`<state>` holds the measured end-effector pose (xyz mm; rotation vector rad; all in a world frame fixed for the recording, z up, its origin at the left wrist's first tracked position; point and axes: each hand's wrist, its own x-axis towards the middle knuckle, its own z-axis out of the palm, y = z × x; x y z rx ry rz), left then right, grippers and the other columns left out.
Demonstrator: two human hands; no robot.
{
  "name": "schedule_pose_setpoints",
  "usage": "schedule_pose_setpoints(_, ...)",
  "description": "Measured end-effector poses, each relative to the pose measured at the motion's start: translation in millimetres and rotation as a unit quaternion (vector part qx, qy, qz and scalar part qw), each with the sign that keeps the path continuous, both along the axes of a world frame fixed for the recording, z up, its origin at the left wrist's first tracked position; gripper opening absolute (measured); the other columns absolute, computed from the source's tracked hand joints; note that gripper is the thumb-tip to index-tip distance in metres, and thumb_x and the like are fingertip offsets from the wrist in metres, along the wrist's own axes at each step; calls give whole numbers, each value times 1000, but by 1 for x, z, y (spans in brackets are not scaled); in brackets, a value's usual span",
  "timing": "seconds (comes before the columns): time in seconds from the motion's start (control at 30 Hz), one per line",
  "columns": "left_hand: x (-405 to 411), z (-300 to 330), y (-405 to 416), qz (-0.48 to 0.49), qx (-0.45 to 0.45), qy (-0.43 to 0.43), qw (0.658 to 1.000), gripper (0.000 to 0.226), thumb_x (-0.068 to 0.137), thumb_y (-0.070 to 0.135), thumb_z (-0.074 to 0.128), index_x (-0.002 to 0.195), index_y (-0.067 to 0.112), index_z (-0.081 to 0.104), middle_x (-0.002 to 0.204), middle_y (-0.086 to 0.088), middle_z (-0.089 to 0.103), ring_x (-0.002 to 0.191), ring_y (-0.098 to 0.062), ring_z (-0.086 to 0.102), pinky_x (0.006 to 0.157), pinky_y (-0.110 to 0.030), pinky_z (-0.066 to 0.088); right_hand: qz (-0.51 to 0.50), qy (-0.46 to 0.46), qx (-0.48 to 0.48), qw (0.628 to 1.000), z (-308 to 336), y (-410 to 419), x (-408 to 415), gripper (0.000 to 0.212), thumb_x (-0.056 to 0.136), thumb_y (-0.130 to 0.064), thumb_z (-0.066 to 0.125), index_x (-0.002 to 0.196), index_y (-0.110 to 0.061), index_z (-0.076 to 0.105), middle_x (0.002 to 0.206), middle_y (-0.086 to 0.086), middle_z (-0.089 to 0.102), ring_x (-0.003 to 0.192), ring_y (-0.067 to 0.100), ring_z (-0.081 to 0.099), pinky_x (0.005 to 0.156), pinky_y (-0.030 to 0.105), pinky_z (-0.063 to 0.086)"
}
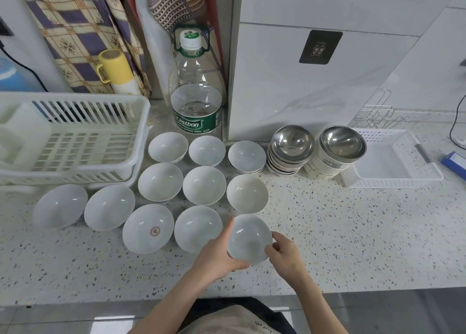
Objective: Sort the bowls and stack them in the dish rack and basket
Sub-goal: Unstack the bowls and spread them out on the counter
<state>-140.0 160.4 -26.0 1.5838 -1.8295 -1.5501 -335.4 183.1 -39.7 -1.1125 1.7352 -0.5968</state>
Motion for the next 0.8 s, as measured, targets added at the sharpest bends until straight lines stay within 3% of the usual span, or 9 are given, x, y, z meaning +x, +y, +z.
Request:
schedule_pose_setpoints(0.13, -1, 2, -1, -2, 10, -37, 999, 108, 64, 31, 80, 137, 67, 9, 112, 16, 64, 83, -7, 70, 78, -37, 60, 10, -4, 11, 1000, 0, -2, -1, 35, 85, -4, 49, 112, -21, 63, 45, -9, 44, 44, 9, 32, 42, 20, 28)
schedule_pose_setpoints(0.33, -1, 5, -1, -4, 3, -73, 997, 107, 65, 34, 81, 143, 59, 12, 113, 11, 65, 92, -14, 68, 81, -42, 59, 36, -8, 25, 999, 1, -8, -5, 35, 83, -3, 49, 108, -23, 64, 44, -10, 47, 48, 15, 31, 45, 25, 28)
schedule_pose_setpoints(0.57, -5, 5, -3, -33, -33, -159, 986, 103, 65, 46, 80, 140, 53, 9, 101, 11, 64, 92, -17, 65, 75, -38, 57, 68, -6, 49, 996, 4, -12, -9, 32, 86, -9, 49, 109, -25, 63, 44, -11, 47, 52, 19, 33, 48, 27, 28)
schedule_pose_setpoints(0.8, -5, 1, -4, -39, -40, -174, 983, 103, 62, 53, 79, 137, 52, 8, 100, 10, 65, 91, -19, 66, 73, -37, 56, 77, 5, 57, 995, 5, -14, -11, 27, 86, -10, 49, 105, -22, 63, 43, -12, 45, 45, 11, 32, 46, 22, 28)
